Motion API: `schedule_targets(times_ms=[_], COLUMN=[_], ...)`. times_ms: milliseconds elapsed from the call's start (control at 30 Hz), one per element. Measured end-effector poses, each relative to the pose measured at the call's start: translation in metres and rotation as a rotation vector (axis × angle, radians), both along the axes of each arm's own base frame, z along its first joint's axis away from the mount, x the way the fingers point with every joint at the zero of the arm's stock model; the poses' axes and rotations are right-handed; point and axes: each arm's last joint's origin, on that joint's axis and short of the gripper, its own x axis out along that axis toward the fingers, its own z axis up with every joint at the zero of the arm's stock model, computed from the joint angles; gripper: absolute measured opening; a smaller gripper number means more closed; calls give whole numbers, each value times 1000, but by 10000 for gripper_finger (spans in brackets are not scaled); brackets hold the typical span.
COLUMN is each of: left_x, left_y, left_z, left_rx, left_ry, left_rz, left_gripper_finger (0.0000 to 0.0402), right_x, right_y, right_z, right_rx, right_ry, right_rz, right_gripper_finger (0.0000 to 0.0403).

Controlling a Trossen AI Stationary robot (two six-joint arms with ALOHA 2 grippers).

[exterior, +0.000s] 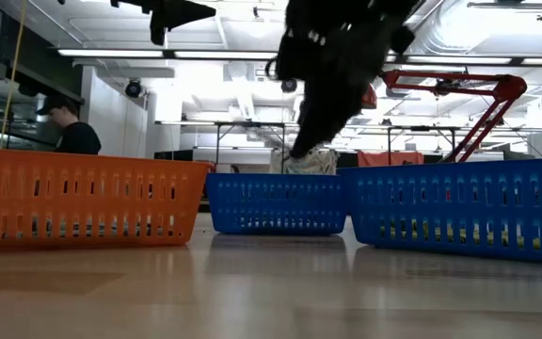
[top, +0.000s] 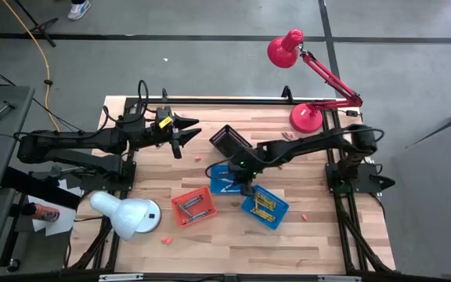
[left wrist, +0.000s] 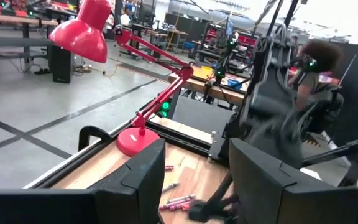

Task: Sort crayons
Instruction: Put the white crayon into the left blue bin

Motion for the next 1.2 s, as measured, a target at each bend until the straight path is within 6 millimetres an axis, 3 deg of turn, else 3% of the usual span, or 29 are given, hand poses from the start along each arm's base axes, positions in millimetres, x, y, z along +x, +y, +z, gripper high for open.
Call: schedule_targets(times_ms=[167, 533, 700, 833, 967, 1100, 1200], left_x=[0, 0, 0, 0, 0, 0, 0], left_y=[0, 0, 0, 0, 0, 0, 0], left_z=[0, 0, 0, 0, 0, 0, 0], left_rx=[-14, -14, -13, -13, -13, -13, -13], left_ry=[-4, -4, -4, -4, -4, -3, 1], left_rz=[0, 0, 0, 0, 0, 0, 0], left_gripper_finger=[165, 165, 165, 165, 165, 165, 165], right_x=[9, 5, -1, -5, -16, -41, -69], right_y=[-3, -3, -3, -3, -10, -23, -34], right_z=[-17, -16, -15, -3, 22, 53, 65], right_rx=[-93, -92, -93, -101, -118, -120, -110], right_ry=[53, 94, 140, 111, 94, 30, -19], right_rz=[-54, -28, -23, -11, 2, -44, -130], right_gripper_finger=[10, 14, 58, 115, 152, 162, 162])
